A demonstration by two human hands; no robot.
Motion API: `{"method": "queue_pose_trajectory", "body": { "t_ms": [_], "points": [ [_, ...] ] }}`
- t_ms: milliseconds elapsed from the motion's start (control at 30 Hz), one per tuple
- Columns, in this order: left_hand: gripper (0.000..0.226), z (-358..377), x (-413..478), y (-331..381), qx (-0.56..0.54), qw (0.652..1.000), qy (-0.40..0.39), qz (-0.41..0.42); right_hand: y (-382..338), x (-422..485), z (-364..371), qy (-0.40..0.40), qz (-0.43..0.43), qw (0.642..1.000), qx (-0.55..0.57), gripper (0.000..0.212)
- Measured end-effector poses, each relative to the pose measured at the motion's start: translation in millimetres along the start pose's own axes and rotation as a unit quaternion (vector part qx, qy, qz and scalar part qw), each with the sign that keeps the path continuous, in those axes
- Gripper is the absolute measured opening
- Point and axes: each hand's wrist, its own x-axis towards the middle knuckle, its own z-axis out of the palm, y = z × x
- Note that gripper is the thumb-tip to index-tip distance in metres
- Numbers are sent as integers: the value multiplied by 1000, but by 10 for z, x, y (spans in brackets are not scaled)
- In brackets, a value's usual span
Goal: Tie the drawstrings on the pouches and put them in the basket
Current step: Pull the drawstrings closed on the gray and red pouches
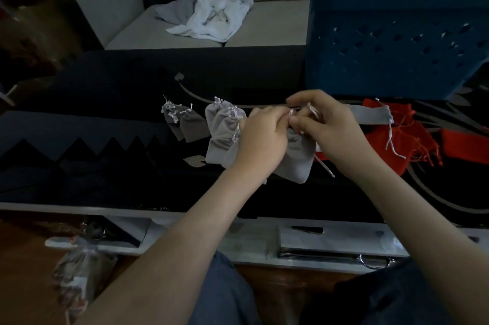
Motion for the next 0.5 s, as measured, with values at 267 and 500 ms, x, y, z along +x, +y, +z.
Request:
{"method": "queue_pose_trajectory", "body": {
  "t_ms": [267,500],
  "points": [
    [25,23,-27,81,-35,996,-68,-40,21,6,-12,61,33,996,52,20],
    [23,-43,-49,121,-122,987,-95,-50,13,18,-32,65,35,996,52,22]
  ]
}}
